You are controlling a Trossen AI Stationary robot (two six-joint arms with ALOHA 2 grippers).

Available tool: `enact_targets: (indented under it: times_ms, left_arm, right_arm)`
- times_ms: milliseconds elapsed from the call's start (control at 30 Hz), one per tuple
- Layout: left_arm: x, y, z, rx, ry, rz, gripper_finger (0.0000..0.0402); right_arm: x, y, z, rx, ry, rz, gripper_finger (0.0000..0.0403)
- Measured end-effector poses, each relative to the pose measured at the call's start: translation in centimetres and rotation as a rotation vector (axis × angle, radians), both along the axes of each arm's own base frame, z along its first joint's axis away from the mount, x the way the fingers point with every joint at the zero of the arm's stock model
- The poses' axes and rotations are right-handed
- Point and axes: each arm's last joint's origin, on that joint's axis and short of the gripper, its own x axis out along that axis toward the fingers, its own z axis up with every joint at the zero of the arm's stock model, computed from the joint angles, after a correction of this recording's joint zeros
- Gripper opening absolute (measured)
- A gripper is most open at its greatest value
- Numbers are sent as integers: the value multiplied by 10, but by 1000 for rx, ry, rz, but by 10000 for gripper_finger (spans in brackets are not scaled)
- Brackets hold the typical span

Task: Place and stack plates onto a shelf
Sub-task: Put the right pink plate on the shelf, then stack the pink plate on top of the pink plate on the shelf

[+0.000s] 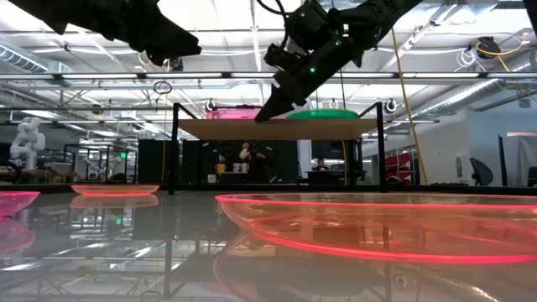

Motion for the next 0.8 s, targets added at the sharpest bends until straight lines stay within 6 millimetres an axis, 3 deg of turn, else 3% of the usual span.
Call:
enact_targets:
  times_ms: [533,667,800]
  left_arm:
    - [0,0,-1,-5,7,1,154]
    - [-1,0,-3,-10,34,6,154]
    - [-3,-1,-11,-109,108,92,154]
  right_arm:
    - [-1,-21,9,49,-133,-102,43]
    - [-1,-10,9,93,-104,-24,43]
    - [-4,18,16,180,-58,50,43]
